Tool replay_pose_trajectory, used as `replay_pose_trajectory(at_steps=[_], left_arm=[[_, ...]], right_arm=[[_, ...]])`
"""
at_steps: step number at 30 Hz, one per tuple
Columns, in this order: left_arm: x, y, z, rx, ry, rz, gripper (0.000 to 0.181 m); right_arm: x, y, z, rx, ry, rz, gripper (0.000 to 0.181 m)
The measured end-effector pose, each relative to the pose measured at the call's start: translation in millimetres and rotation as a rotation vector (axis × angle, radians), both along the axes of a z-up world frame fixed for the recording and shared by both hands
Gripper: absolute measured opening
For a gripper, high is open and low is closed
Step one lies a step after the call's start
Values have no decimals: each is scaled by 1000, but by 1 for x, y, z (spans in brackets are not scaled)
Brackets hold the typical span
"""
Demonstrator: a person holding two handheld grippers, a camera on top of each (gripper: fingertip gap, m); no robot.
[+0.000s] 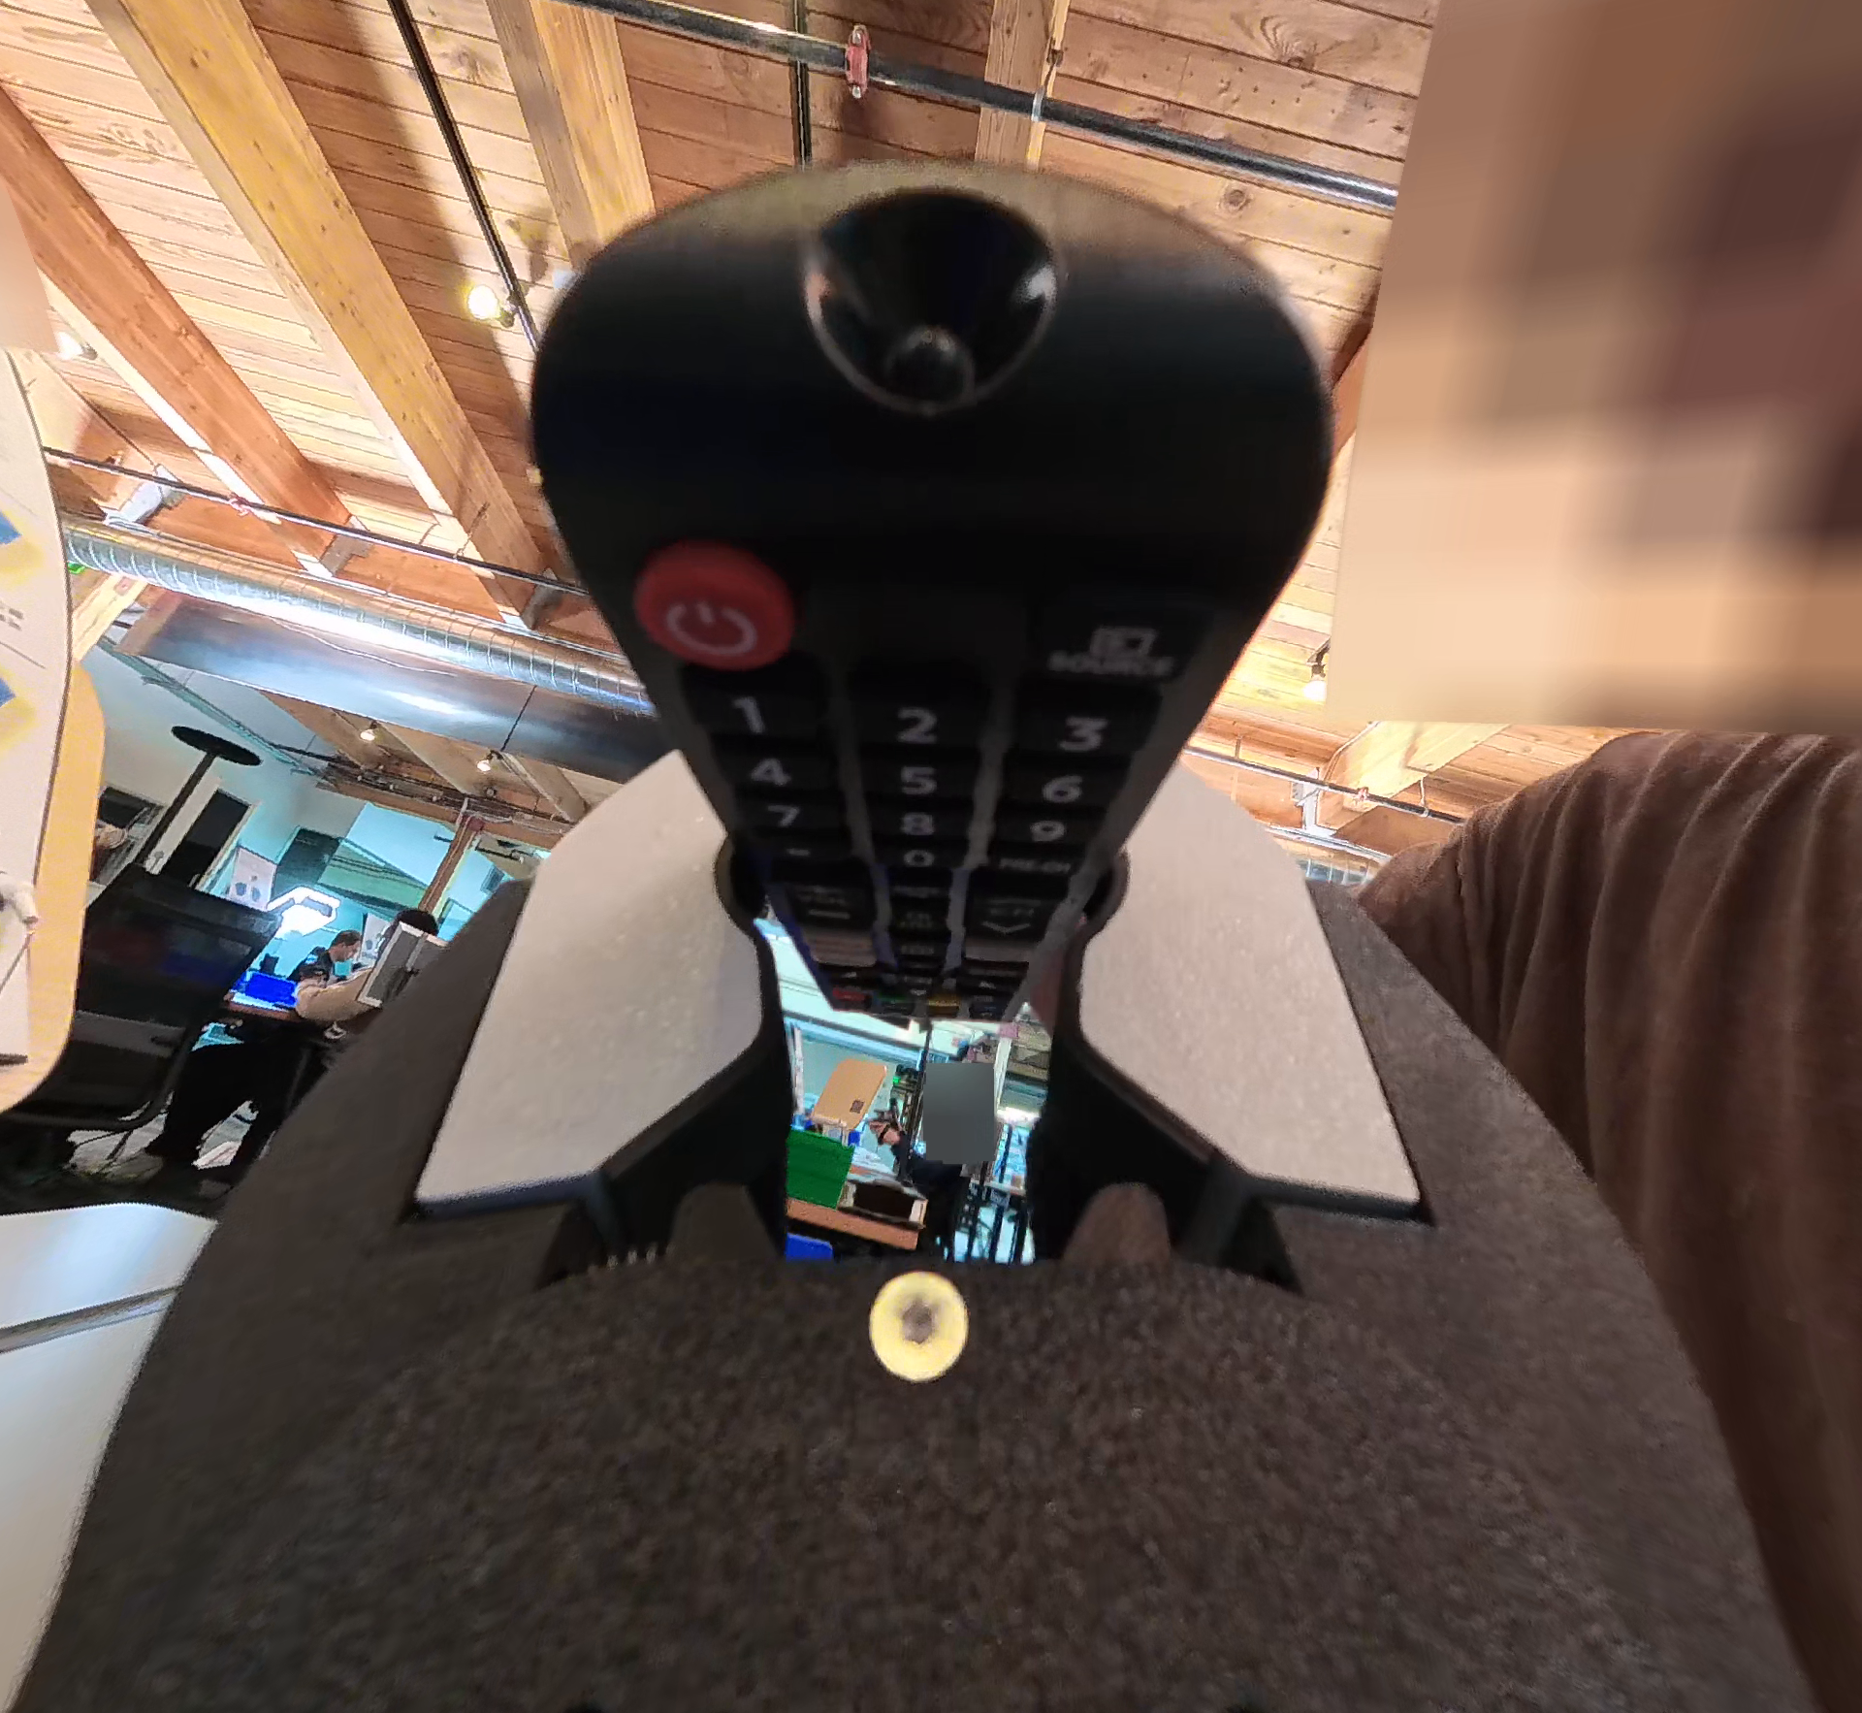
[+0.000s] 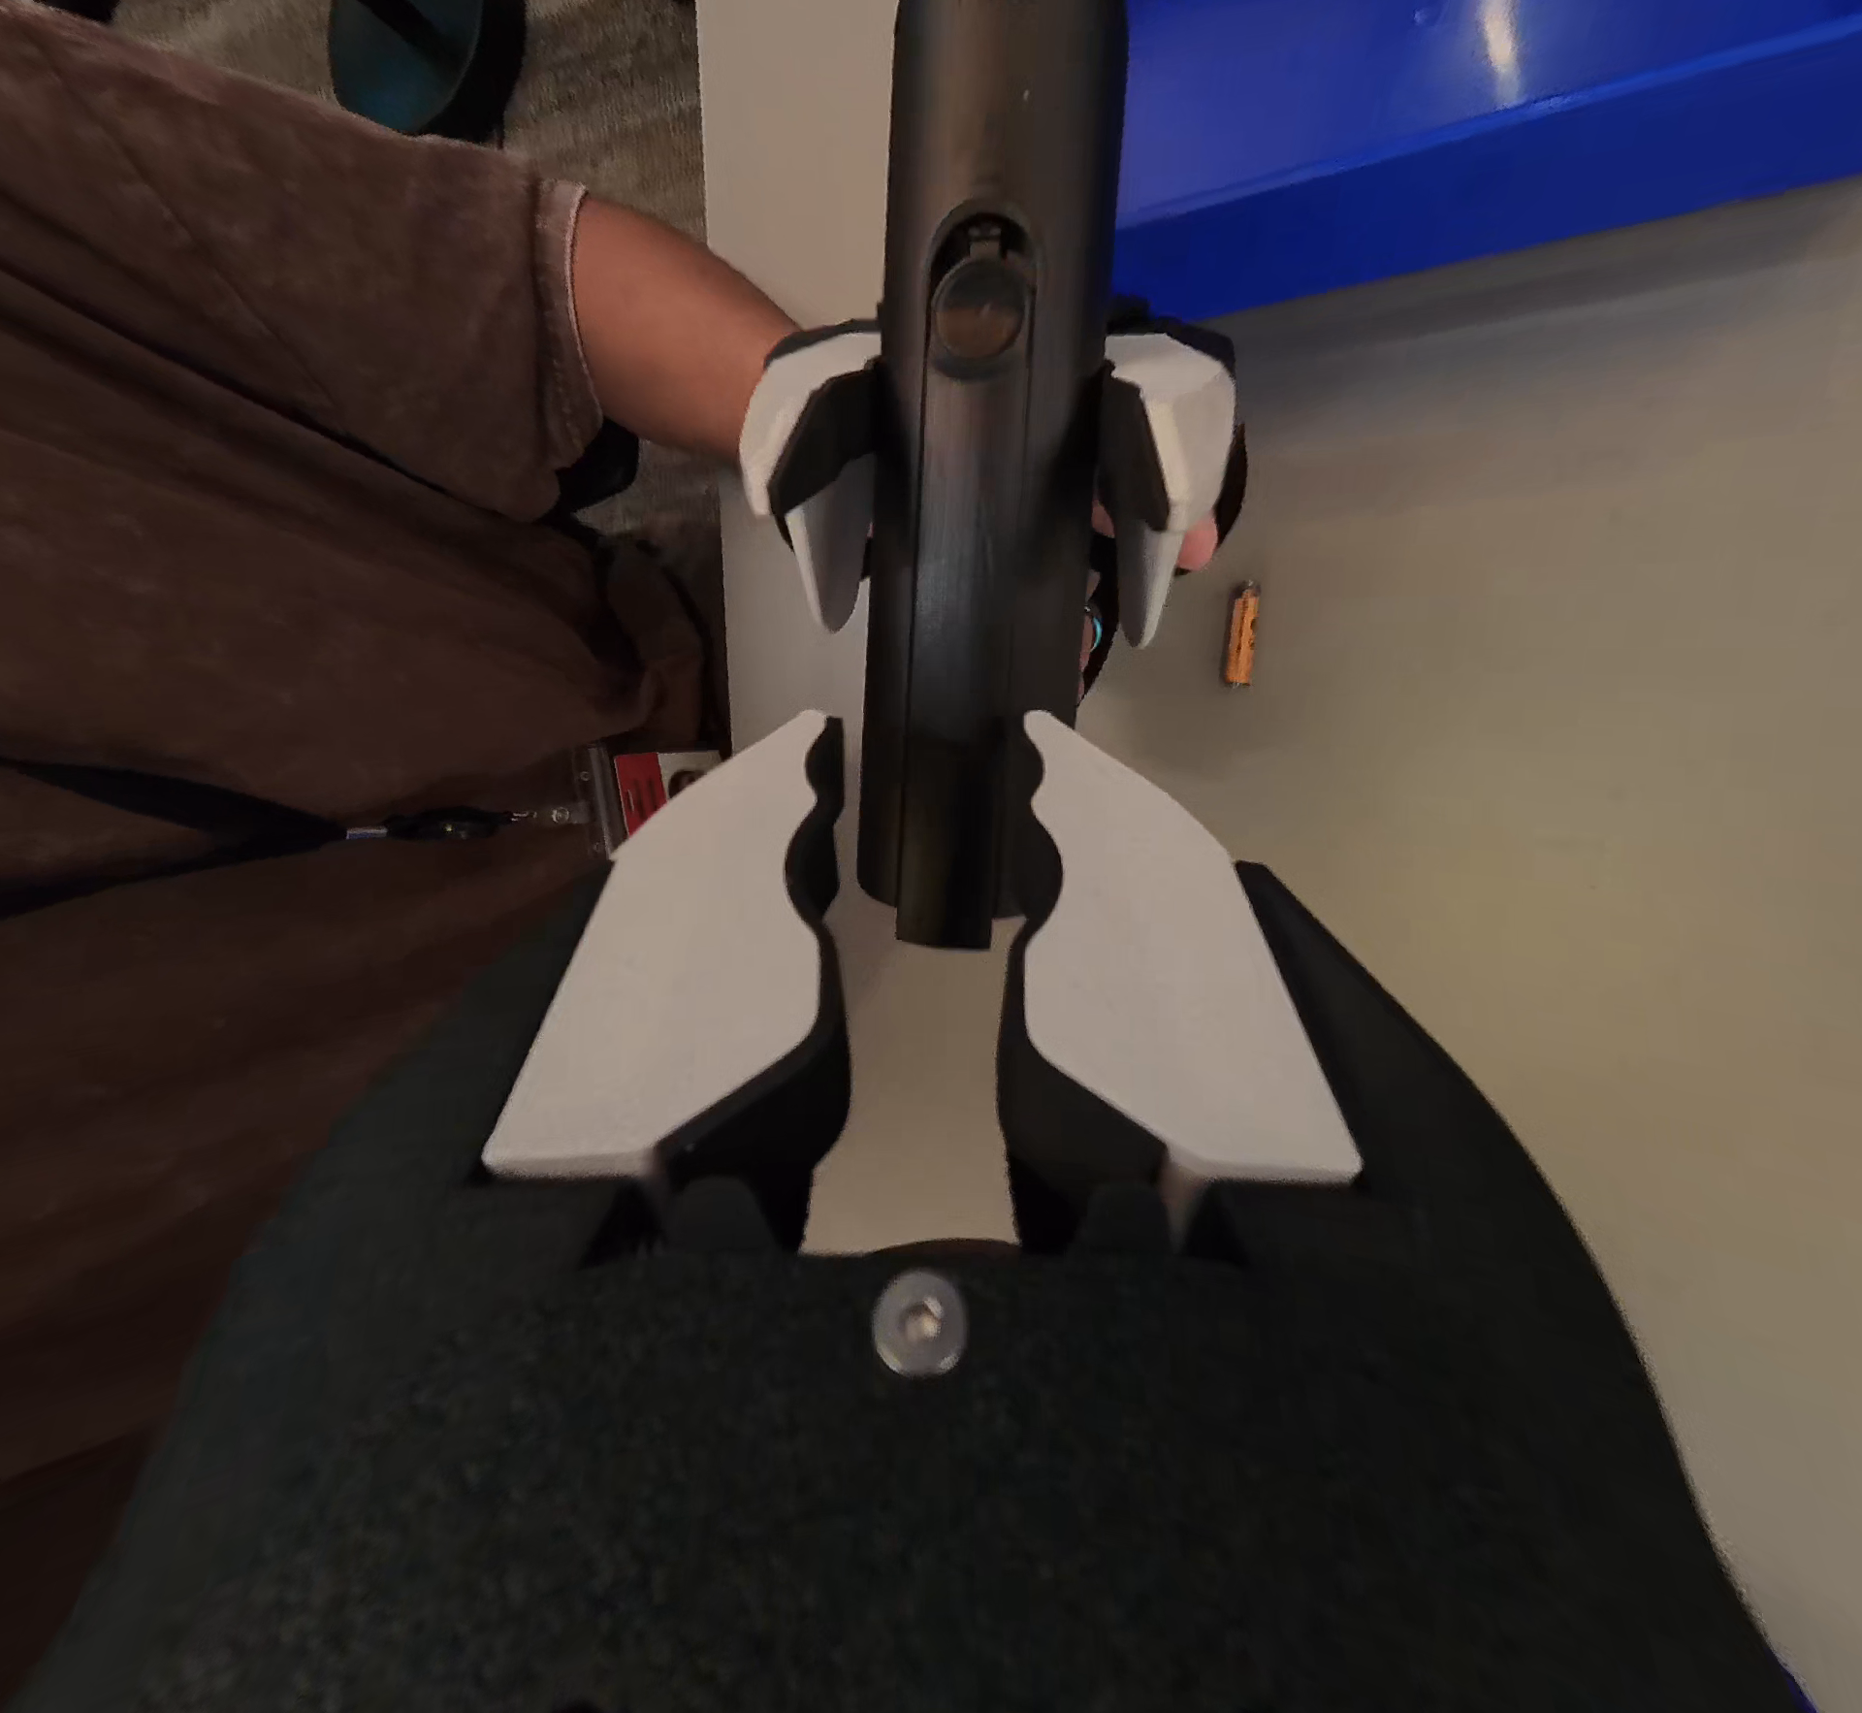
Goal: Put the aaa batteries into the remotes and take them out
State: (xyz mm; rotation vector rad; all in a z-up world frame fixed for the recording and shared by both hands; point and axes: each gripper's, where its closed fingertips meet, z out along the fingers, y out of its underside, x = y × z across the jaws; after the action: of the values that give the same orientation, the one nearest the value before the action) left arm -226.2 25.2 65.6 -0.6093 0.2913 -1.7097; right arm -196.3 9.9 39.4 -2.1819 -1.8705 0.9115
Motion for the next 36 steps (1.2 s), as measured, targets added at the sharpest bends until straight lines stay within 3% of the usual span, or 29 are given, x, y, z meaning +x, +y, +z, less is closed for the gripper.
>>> replay_pose_trajectory(at_steps=[3,6,8,10,12,16,25,34,36], left_arm=[[-4,-1,3,13,-4,9,60],[-9,-2,7,23,-10,22,60],[-12,-1,8,26,-12,29,60],[-12,0,7,24,-7,30,60],[-10,2,6,19,-2,23,60],[-1,4,6,13,10,12,60],[21,4,7,-3,20,-22,60],[23,8,5,-17,34,-12,60],[28,6,2,-17,43,-22,60]], right_arm=[[4,6,26,40,153,-60,31],[26,23,54,204,405,-191,24],[43,20,56,295,646,-259,4],[59,15,47,341,909,-374,0],[68,11,29,264,1047,-467,0],[69,3,9,204,1123,-500,0],[57,5,7,165,1115,-456,0],[90,9,3,171,1122,-502,0],[84,7,0,162,1111,-490,0]])
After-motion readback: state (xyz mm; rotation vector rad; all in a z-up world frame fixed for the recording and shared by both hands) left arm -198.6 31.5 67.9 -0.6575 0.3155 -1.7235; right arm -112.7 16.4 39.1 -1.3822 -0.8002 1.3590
